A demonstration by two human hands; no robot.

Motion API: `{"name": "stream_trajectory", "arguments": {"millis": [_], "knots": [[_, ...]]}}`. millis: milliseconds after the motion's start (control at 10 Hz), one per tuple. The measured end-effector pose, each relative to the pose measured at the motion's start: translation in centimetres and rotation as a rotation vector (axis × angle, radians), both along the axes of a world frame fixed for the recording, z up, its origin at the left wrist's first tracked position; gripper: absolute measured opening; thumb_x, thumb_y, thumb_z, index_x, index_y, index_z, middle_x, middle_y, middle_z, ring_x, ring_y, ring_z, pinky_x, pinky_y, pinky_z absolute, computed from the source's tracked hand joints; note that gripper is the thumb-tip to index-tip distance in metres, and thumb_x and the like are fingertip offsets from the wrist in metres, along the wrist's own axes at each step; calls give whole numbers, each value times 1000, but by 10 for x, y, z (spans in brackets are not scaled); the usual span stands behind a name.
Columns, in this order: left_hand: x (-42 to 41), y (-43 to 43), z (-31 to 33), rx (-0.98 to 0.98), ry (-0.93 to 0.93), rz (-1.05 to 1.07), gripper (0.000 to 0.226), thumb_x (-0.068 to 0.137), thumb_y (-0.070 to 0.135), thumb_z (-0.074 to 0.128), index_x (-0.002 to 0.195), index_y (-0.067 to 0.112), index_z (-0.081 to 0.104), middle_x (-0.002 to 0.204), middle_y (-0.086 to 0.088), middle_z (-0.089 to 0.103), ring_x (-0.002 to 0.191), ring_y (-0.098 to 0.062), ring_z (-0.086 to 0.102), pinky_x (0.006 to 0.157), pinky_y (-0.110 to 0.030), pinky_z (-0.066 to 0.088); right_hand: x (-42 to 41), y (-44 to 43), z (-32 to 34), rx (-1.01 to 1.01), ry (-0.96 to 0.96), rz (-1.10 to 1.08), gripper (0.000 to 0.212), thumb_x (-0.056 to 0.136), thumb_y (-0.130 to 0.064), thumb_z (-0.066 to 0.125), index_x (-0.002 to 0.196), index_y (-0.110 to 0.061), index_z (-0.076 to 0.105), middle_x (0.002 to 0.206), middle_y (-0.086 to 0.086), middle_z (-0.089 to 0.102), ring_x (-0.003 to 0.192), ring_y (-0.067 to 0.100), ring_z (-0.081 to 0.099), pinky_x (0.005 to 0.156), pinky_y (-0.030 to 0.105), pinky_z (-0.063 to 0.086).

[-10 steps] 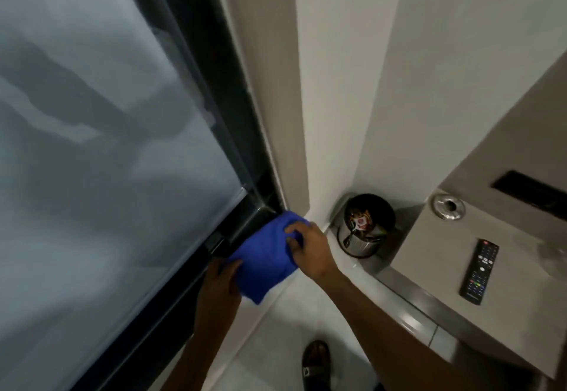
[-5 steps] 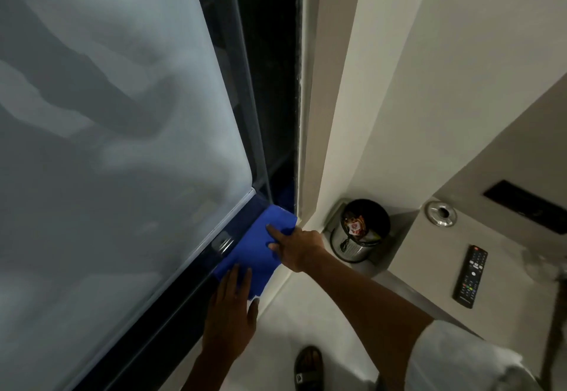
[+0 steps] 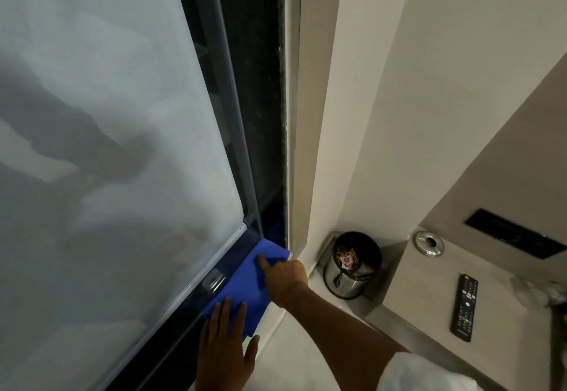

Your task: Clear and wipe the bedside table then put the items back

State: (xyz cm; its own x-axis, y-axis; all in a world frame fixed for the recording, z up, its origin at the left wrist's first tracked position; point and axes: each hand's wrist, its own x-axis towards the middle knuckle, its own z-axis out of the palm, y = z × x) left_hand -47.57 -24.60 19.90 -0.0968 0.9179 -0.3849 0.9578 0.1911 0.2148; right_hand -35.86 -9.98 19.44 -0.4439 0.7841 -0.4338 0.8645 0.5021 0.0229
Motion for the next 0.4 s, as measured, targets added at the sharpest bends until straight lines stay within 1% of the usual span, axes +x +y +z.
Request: {"name": "stream_trajectory", "arguments": {"millis": [100, 200, 300, 400], "knots": [[4, -5, -3, 30, -37, 15, 74, 91, 64, -3, 125, 19, 44, 114, -19, 72, 96, -41, 72, 63, -52, 60, 5, -8, -1, 59, 108, -19, 72, 98, -34, 52, 153, -15, 10, 108, 16, 66, 92, 33, 65, 71, 38, 42], [0, -6, -1, 58, 4, 25, 72, 92, 63, -2, 126, 18, 43, 114, -19, 72, 94, -41, 72, 61, -50, 61, 5, -11, 3, 80, 181, -40, 63, 102, -46, 35, 152, -16, 12, 105, 16, 67, 90, 32, 65, 70, 37, 39], [13, 3, 9, 269, -7, -9, 66, 89, 62, 21, 141, 24, 33, 141, -9, 55, 105, -41, 68, 69, -50, 61, 25, -14, 13, 102, 325, -59, 59, 100, -57, 22, 145, -20, 22, 103, 14, 69, 85, 32, 67, 66, 37, 38], [37, -3, 16, 464, -97, -25, 76, 79, 54, 37, 149, 37, 15, 161, 7, 23, 114, -32, 58, 81, -41, 56, 58, -22, 19, 184, 364, -134, 60, 98, -61, 17, 141, -21, 28, 104, 13, 70, 84, 34, 68, 65, 36, 40]]}}
